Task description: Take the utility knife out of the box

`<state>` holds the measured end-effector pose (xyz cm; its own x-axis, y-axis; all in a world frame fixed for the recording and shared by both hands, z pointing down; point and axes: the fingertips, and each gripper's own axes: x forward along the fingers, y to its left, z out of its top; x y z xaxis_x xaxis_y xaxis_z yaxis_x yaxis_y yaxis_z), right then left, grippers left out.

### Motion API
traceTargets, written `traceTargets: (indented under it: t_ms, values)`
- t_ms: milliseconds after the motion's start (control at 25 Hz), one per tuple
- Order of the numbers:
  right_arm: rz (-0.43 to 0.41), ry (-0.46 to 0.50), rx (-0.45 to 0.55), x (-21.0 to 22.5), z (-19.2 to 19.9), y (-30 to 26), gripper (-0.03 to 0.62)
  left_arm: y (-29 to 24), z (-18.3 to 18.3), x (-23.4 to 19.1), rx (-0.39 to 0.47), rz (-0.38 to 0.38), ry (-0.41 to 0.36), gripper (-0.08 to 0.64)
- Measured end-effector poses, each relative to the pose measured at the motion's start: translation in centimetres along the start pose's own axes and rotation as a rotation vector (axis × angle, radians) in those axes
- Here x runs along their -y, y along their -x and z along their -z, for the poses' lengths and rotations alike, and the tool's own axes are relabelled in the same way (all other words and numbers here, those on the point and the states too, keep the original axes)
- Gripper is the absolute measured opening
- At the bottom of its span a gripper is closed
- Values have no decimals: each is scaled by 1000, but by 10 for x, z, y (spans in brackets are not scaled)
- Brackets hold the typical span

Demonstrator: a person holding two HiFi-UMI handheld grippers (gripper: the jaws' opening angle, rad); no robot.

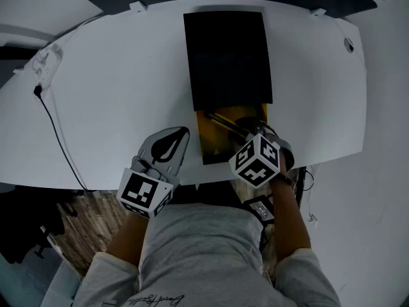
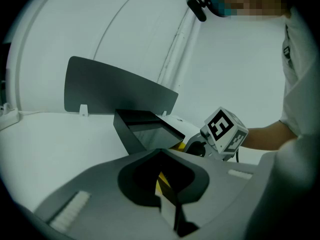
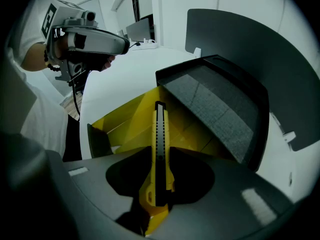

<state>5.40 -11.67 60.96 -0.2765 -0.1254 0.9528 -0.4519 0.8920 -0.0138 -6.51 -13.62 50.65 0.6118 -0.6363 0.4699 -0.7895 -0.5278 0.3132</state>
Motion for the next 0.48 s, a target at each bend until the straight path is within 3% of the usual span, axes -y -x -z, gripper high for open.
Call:
traceTargets:
  t_ms: [480]
  values:
    - [26,-69,88,-6,-1,35,131,14,-19,14,29,2,-45,0]
